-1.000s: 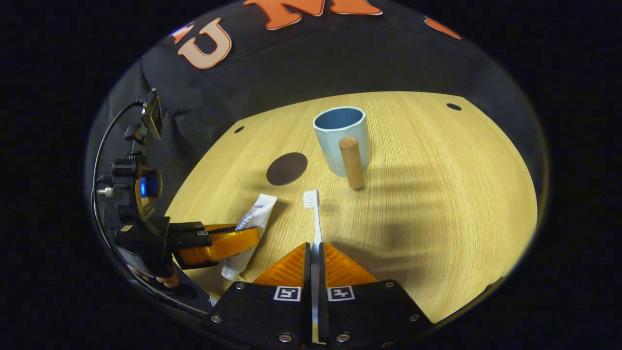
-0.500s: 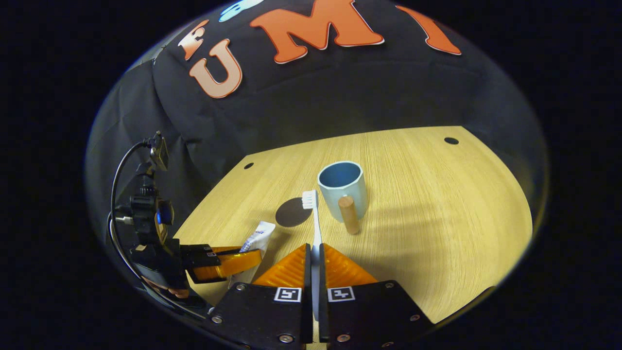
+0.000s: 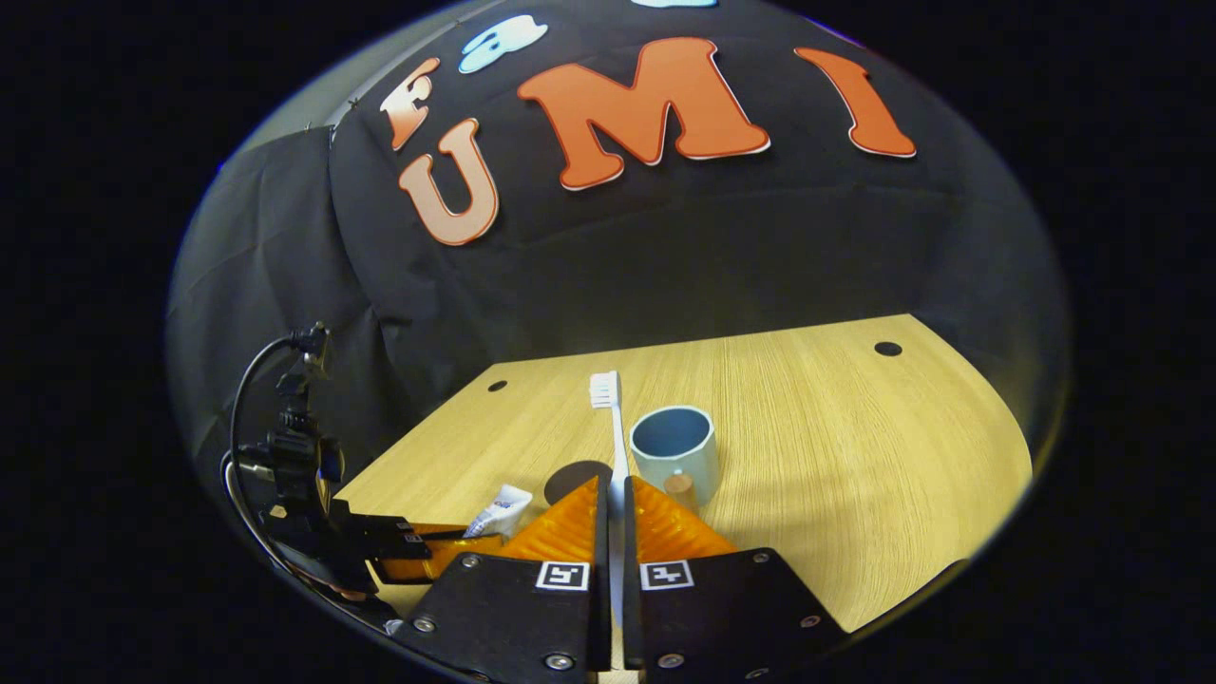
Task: Put the toothbrush and toothpaste on the desktop into the cup, then pick up the cup and place it on the coaster on the desktop.
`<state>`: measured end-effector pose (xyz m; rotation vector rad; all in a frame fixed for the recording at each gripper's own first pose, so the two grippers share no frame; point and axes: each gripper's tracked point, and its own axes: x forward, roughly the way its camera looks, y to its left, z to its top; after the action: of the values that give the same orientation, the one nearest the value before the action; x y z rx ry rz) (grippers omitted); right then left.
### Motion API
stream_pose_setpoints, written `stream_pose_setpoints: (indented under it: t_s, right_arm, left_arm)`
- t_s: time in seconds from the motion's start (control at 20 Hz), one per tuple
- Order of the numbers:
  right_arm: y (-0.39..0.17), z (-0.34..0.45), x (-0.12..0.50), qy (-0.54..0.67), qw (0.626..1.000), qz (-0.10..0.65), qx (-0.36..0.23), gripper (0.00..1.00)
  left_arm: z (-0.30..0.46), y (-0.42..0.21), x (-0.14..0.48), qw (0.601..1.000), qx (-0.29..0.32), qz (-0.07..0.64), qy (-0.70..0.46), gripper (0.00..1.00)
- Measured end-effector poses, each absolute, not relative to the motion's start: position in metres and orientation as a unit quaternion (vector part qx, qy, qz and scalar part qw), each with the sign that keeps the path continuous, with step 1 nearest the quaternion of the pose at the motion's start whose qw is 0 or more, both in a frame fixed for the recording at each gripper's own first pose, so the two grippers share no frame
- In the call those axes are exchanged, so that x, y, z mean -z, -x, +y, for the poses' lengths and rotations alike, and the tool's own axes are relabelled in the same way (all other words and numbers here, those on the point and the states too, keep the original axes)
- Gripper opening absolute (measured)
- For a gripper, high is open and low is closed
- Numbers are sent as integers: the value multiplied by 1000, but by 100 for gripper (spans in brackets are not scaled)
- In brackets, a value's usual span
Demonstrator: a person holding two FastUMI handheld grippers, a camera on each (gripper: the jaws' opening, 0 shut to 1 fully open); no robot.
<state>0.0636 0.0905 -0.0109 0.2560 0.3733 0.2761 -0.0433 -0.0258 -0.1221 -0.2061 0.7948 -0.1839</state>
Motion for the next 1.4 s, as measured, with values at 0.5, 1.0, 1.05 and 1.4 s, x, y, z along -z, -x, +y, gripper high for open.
stream_pose_setpoints:
  t_s: [0.5,1.0,1.05,1.4]
  right_arm:
    - [-120,70,-26,-131,981,61,-130,5]
    - [-157,63,-64,-141,980,-54,-133,5]
    - [-158,68,-65,-142,978,-61,-142,5]
    - [-176,75,-61,-114,977,-109,-142,5]
  left_arm:
    - [-23,47,109,920,82,370,96,13]
    - [-21,49,102,924,75,360,101,13]
    - [-21,51,101,925,76,358,102,13]
    - [-17,54,92,932,67,340,105,12]
